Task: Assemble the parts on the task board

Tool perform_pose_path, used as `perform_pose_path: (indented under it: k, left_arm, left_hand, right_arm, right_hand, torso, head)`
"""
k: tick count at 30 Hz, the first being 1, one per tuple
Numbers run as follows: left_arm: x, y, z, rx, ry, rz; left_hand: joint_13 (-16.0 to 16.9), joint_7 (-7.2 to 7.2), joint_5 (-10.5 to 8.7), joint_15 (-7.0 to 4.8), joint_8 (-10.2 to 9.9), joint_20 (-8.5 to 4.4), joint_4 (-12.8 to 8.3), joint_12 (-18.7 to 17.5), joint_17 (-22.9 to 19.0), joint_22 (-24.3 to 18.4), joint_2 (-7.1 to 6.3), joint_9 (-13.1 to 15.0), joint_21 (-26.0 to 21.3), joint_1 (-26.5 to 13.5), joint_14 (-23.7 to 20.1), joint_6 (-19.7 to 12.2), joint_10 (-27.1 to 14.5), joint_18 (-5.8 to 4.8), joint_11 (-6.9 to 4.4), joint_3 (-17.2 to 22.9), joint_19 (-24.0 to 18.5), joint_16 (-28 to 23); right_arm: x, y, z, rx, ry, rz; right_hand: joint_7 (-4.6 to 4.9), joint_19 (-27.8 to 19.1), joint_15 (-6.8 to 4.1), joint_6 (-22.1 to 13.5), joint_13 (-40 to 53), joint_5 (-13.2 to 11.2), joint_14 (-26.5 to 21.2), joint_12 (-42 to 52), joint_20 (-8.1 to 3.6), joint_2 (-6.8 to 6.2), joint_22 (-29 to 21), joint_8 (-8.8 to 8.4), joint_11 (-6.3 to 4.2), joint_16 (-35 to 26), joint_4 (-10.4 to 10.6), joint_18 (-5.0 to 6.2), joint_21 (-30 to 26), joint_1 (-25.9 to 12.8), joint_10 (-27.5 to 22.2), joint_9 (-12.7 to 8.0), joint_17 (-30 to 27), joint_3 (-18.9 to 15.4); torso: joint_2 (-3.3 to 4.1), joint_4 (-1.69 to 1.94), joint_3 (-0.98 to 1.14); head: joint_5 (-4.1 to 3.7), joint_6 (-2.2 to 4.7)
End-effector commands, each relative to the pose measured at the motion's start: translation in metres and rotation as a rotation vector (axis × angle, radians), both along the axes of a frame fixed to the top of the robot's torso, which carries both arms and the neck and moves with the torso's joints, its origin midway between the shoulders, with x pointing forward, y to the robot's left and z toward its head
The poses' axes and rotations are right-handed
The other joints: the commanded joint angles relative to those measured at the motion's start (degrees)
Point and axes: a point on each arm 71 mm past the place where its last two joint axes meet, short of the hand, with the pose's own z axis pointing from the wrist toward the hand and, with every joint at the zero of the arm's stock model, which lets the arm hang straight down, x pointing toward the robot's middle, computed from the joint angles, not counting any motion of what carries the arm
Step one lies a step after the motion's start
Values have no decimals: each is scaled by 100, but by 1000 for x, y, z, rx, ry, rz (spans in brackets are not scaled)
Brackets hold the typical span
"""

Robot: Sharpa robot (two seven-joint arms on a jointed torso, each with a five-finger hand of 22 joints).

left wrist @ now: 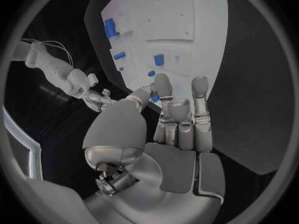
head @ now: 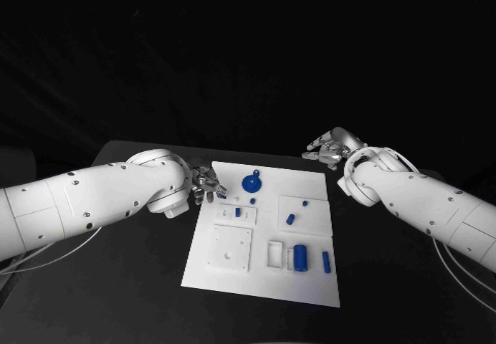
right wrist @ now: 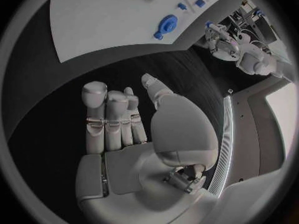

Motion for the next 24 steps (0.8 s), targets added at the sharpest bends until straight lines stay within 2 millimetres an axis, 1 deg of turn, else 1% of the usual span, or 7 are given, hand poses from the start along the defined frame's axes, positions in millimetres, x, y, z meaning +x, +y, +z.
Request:
perform_pose_path:
  k: [1,5,11,17,24]
  left_arm:
    - [-3,0,-5,14,-49,27]
    - [-8,-1,-16,28,-39,21]
    - [-11,-4,-29,46,-29,9]
    - [-13,-6,-35,60,-21,-3]
    - [-13,-8,-39,74,-23,-14]
  left_hand:
    - [-6,-409,20,8,-14,-1,-157,21,10,116,14,1584,19,44,39,448,278,30,-43,184,32,22]
    - [-15,-410,27,7,-35,-1,-169,38,47,115,4,1610,38,26,44,465,278,33,-43,220,27,26]
    - [-16,-410,28,7,-37,-1,-171,38,53,115,3,1611,40,26,46,464,278,33,-44,223,27,27]
    - [-21,-410,34,7,-47,-2,-184,42,57,115,0,1620,48,17,47,472,278,35,-44,240,24,23]
    - [-21,-410,34,7,-47,-2,-184,42,57,115,0,1620,48,17,47,472,278,35,-44,240,24,23]
  right_arm:
    - [-1,3,-1,1,3,17]
    - [-1,4,-2,2,4,18]
    - [-1,5,-2,4,4,20]
    - [0,5,-2,4,4,21]
    - [0,7,-2,6,4,23]
  right_hand:
    - [-8,317,36,-36,-5,29,-3,-37,39,16,401,-16,3,-26,-1,50,-20,-8,-24,-7,-5,-32]
    - [-8,317,36,-36,-5,29,-3,-37,39,16,401,-16,3,-26,-1,50,-20,-8,-24,-7,-5,-32]
    - [-8,319,34,-33,-26,30,-2,-50,35,22,385,-15,1,-52,-3,46,-51,-8,-24,-6,-29,-32]
    - [-8,319,34,-33,-26,30,-2,-50,35,22,385,-15,1,-52,-3,46,-51,-8,-24,-6,-29,-32]
    - [-8,319,34,-33,-26,30,-2,-50,35,22,385,-15,1,-52,-3,46,-51,-8,-24,-6,-29,-32]
  torso:
    - [9,-15,3]
    - [16,-15,8]
    - [17,-21,10]
    - [14,-15,16]
    - [16,-22,14]
  head:
    - [16,-14]
    - [13,-32]
    - [13,-50]
    - [17,-61]
    - [14,-67]
